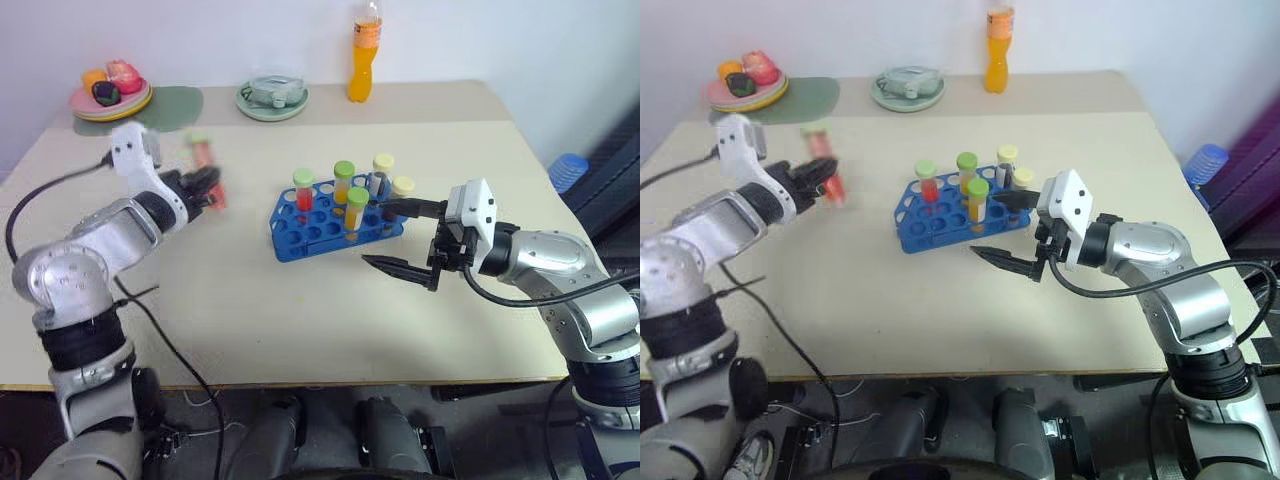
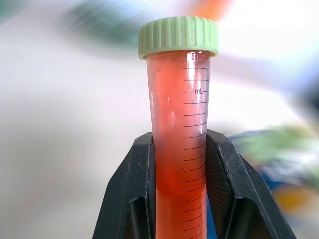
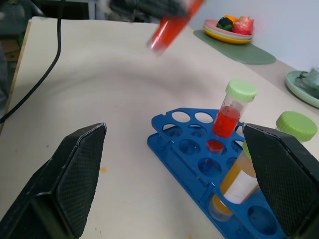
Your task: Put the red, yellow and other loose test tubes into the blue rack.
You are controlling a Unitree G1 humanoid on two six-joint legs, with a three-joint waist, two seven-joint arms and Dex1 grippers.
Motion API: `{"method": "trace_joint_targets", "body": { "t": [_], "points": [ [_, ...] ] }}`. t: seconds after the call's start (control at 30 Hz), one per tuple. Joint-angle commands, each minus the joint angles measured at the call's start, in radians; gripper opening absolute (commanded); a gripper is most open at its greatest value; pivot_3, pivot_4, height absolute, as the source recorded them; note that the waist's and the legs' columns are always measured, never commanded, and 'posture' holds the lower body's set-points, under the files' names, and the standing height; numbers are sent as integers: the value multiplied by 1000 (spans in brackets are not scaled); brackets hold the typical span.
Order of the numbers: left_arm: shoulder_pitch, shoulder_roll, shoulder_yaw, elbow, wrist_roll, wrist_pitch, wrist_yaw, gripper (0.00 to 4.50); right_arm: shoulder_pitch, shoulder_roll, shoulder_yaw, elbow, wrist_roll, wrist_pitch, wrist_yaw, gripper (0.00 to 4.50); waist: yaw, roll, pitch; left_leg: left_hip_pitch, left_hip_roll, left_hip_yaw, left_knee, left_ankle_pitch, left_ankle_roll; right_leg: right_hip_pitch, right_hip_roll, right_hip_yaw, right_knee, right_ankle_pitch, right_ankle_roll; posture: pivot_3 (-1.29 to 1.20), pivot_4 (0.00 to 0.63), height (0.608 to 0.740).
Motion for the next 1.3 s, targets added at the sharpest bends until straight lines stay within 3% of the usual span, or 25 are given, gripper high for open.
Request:
{"method": "trace_joint_targets", "body": {
  "t": [0.03,0.13,0.27,0.4,0.53,0.7,0.87,1.07,1.3],
  "points": [
    [52,-17,-77,-21,75,-261,-292,742,50,10,-58,-67,9,15,-59,4500,0,0,0,0,0,0,0,-1,3,0,0,0,-1,0,0,0,150,740],
    [94,-25,-166,24,173,-436,-473,742,106,15,-79,-104,7,25,-102,4500,-1,0,0,0,0,0,0,-3,6,0,0,0,-2,0,0,0,150,740],
    [103,-93,-277,230,345,-757,-658,742,226,42,-113,-165,-18,13,-180,4500,1,0,0,0,0,0,0,-4,6,1,0,0,-3,0,0,0,150,740],
    [55,-176,-306,484,430,-1015,-772,742,331,79,-138,-199,-62,-11,-257,4500,-1,0,0,0,0,0,1,-6,10,1,0,0,-3,0,0,0,150,740],
    [-28,-248,-285,723,452,-1152,-823,742,411,115,-152,-214,-116,-29,-324,4500,-1,-1,0,0,0,0,1,-6,10,1,0,0,-3,0,0,0,150,740],
    [-158,-300,-271,993,490,-1262,-854,742,518,150,-180,-275,-133,-40,-370,4500,-2,-1,0,0,0,0,2,-6,10,1,0,-1,-2,0,1,0,150,740],
    [-233,-312,-277,1149,518,-1321,-929,742,630,164,-212,-351,-138,-44,-395,4500,-2,-1,0,0,0,0,2,-6,11,1,0,-1,-2,1,2,0,150,740],
    [-263,-312,-287,1184,533,-1306,-999,742,690,188,-211,-396,-173,-61,-437,4500,-2,-1,0,0,0,0,3,-6,11,2,0,-2,-2,1,2,0,150,740],
    [-270,-294,-287,1186,559,-1286,-1035,742,649,208,-181,-409,-190,-46,-474,4500,-2,-1,0,0,0,-1,3,-6,11,2,1,-2,-2,1,2,0,150,740]
  ]
}}
